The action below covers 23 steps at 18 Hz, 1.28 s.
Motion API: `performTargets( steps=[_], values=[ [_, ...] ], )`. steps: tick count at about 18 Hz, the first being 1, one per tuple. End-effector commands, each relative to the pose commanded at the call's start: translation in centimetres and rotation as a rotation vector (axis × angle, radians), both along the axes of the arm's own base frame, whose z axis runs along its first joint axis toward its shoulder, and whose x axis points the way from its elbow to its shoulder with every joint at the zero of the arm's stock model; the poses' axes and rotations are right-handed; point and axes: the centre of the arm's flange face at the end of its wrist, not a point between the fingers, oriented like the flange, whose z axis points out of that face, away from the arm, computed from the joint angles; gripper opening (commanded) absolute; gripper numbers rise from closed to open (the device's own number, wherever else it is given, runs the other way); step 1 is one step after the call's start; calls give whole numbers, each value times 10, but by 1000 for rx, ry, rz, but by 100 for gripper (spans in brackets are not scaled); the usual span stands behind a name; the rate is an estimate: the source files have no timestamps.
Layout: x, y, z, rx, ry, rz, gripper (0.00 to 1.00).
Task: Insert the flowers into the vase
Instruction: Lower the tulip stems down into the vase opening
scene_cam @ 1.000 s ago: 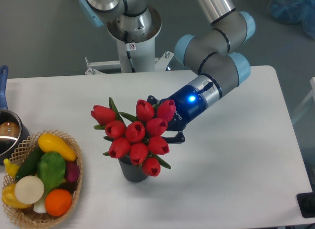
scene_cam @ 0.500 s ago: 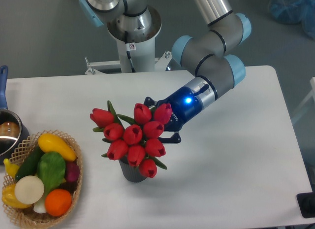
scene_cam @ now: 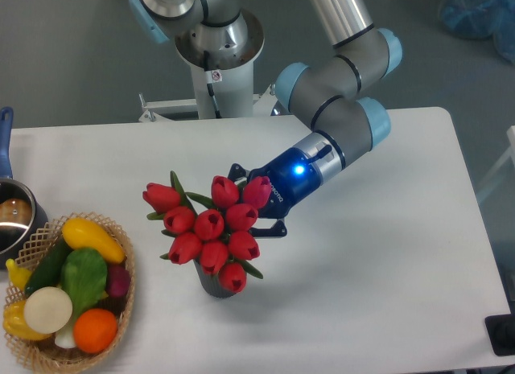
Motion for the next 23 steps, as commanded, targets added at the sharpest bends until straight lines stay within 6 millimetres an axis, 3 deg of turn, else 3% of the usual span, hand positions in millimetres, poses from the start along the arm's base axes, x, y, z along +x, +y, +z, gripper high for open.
performTargets(
  steps=[10, 23],
  values=[
    [-3, 2, -16, 15, 32, -2, 12],
    [8, -5, -35, 12, 30, -3, 12]
  ],
)
